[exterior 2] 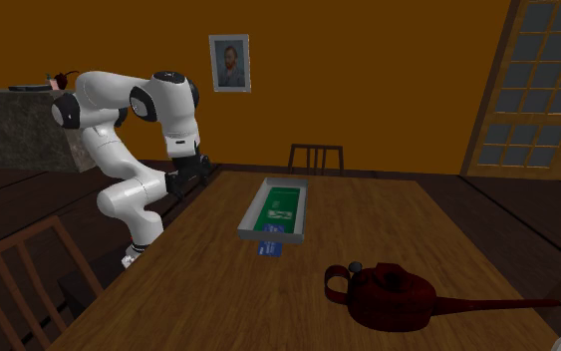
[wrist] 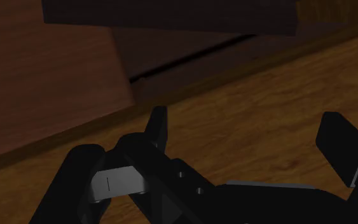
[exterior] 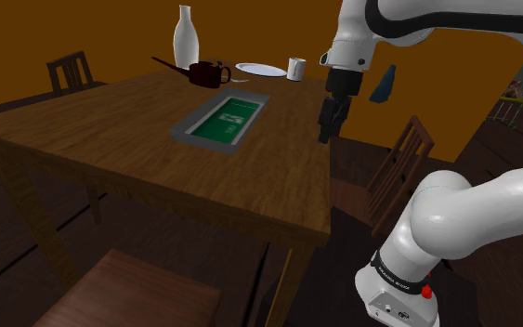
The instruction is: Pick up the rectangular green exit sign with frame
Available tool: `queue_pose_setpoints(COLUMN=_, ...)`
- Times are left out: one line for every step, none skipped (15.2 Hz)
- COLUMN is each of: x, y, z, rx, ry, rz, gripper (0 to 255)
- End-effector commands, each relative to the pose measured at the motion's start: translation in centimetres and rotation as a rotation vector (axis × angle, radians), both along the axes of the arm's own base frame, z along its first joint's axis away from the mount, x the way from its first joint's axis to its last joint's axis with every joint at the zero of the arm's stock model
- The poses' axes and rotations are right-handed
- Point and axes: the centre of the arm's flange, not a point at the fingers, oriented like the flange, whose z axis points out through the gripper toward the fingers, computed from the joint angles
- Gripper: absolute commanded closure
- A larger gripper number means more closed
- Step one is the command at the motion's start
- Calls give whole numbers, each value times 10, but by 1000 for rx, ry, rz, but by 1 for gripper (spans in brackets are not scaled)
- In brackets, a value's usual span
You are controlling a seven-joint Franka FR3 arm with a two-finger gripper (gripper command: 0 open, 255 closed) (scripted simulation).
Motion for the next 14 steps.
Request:
queue_pose_setpoints(x=0, y=0, z=0, rx=0, ry=0, rz=0, gripper=0)
queue_pose_setpoints(x=5, y=9, z=1, rx=5, ry=-8, rz=-75, gripper=0)
queue_pose_setpoints(x=10, y=17, z=3, rx=11, ry=-16, rz=-149, gripper=0)
queue_pose_setpoints(x=16, y=25, z=5, rx=16, ry=-24, rz=-224, gripper=0)
queue_pose_setpoints(x=22, y=33, z=6, rx=21, ry=-33, rz=-298, gripper=0)
queue_pose_setpoints(x=29, y=40, z=8, rx=26, ry=-41, rz=-373, gripper=0)
queue_pose_setpoints(x=37, y=47, z=10, rx=32, ry=-49, rz=-447, gripper=0)
queue_pose_setpoints(x=45, y=53, z=12, rx=37, ry=-57, rz=-522, gripper=0)
queue_pose_setpoints(x=53, y=58, z=14, rx=42, ry=-65, rz=-597, gripper=0)
queue_pose_setpoints(x=62, y=63, z=16, rx=47, ry=-73, rz=-671, gripper=0)
queue_pose_setpoints(x=71, y=67, z=19, rx=53, ry=-82, rz=-746, gripper=0)
queue_pose_setpoints(x=80, y=70, z=21, rx=58, ry=-90, rz=-820, gripper=0)
queue_pose_setpoints(x=89, y=73, z=23, rx=63, ry=-98, rz=-895, gripper=0)
queue_pose_setpoints(x=99, y=75, z=26, rx=69, ry=-106, rz=-970, gripper=0)
